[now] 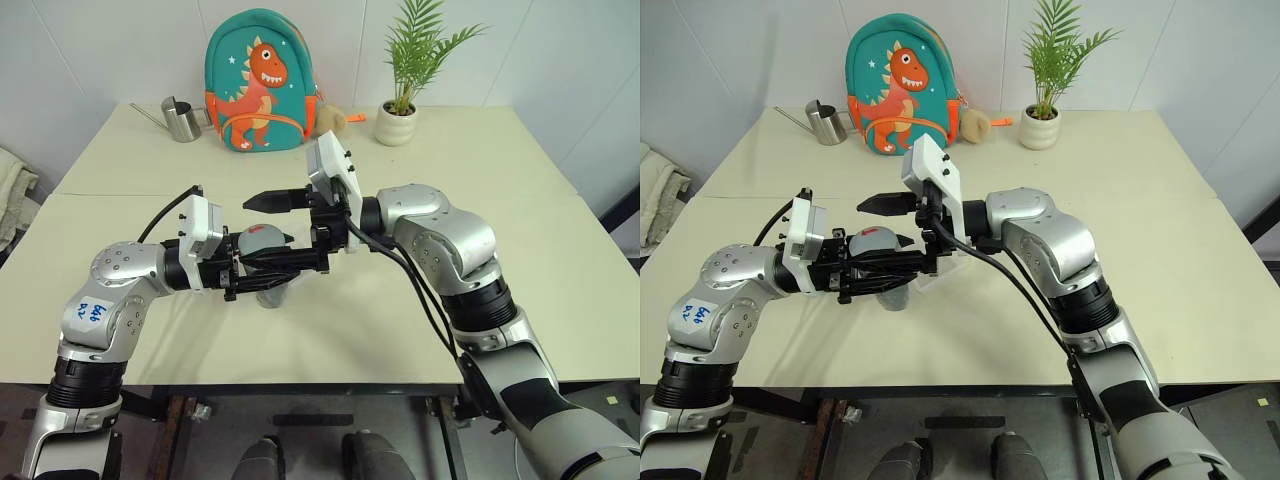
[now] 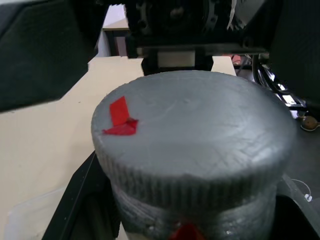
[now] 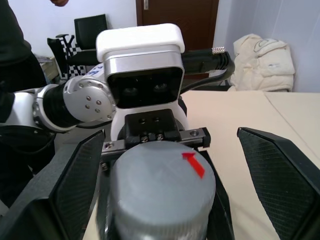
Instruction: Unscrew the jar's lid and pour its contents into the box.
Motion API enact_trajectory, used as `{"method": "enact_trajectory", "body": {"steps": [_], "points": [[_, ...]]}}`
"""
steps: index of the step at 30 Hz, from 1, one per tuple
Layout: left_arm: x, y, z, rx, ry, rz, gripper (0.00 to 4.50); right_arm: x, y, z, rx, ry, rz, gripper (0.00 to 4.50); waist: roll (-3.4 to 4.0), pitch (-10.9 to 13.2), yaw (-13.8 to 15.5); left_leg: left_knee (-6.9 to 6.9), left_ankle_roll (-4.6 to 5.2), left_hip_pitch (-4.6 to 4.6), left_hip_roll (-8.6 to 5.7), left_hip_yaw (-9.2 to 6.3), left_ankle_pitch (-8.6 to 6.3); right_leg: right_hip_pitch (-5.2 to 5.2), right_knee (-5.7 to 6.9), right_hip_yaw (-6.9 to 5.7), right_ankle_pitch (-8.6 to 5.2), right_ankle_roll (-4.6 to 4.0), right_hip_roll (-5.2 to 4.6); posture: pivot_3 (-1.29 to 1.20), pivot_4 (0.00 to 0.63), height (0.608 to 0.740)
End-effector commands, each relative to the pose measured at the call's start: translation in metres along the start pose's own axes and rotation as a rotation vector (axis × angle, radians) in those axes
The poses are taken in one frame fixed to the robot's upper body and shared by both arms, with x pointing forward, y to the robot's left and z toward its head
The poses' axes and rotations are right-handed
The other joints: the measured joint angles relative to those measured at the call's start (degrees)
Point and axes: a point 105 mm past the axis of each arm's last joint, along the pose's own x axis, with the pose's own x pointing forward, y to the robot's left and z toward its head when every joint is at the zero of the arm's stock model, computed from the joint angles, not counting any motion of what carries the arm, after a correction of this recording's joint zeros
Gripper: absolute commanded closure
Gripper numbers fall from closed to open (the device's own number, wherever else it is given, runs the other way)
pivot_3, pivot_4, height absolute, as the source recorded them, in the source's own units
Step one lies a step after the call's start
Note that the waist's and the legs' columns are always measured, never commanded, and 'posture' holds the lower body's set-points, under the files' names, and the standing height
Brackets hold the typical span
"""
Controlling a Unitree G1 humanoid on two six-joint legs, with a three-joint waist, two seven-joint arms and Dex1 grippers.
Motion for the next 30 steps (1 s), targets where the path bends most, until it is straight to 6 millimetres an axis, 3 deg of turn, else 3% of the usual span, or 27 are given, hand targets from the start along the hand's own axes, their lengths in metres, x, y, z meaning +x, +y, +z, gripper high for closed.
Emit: {"method": "enact_trajectory", "body": {"steps": [1,18,30], "points": [[0.002,-0.001,0.01,0.034,-0.023,-0.009,2.14,0.004,-0.004,0.013,-0.063,-0.024,-0.006,0.05,0.0,0.0,-0.04,0.0,0.0,0.0,-0.01,0.01,0.0,0.0,0.0,0.0,0.0,0.0,-0.01,0.0,0.15,0.74],[0.001,0.0,0.01,0.038,-0.022,0.001,2.14,-0.023,-0.011,0.004,-0.065,0.0,-0.022,0.05,0.0,0.0,-0.07,0.0,0.0,0.01,0.01,0.0,0.0,0.0,0.01,-0.01,0.0,0.0,0.02,0.0,0.15,0.74],[0.0,0.001,0.011,0.041,-0.019,0.001,2.14,-0.028,-0.016,0.001,-0.047,-0.004,-0.039,0.05,0.0,0.0,-0.07,0.0,0.0,0.01,0.01,0.0,0.0,0.0,0.01,0.0,0.0,0.0,0.02,0.0,0.15,0.74]]}}
